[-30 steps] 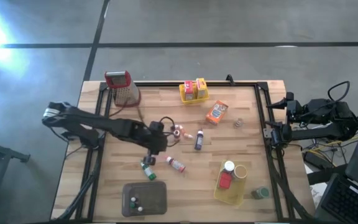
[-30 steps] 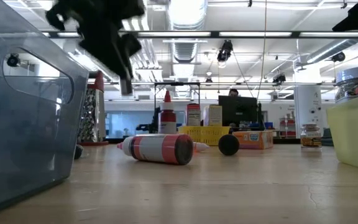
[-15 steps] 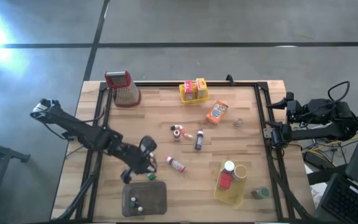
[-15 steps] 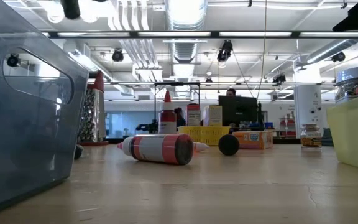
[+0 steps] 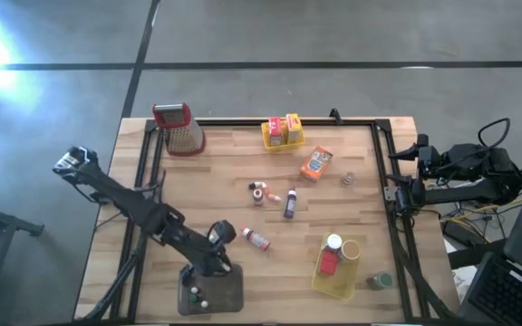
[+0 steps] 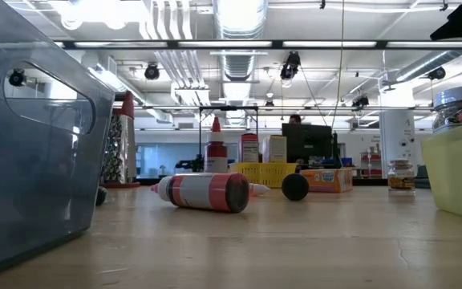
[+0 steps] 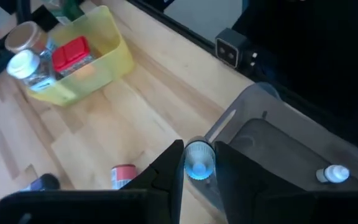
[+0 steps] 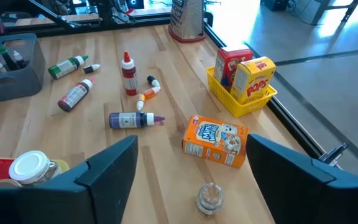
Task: Pick & Place Kitchen Items
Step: Put the right small pink food coloring bottle into the black bin
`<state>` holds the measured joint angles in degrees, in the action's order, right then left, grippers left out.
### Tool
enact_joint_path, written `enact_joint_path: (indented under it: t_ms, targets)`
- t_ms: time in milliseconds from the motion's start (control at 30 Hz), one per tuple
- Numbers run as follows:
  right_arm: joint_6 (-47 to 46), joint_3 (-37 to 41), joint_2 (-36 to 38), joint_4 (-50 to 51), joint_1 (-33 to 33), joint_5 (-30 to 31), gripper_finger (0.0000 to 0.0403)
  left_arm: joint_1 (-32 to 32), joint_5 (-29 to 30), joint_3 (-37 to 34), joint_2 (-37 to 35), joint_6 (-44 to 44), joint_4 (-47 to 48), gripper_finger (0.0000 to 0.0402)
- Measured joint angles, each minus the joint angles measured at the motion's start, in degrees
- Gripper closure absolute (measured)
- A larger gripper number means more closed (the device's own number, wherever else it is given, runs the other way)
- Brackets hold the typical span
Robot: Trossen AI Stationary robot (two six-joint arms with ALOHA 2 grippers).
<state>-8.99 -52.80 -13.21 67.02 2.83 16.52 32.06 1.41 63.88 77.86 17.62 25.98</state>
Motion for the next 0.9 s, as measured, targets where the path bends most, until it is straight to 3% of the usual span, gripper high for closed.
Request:
enact_joint_path:
  t_ms: [467,900]
  targets:
    - [0.0,0.0,0.0,0.0,0.0,0.0,0.0154,5.5,0.3,2.8,7.7,-9.5,3.1,0.0316]
    - [0.0,0.0,0.0,0.0,0.0,0.0,0.0184,12.2,2.2,2.5,9.7,-14.6,8.6,0.0317]
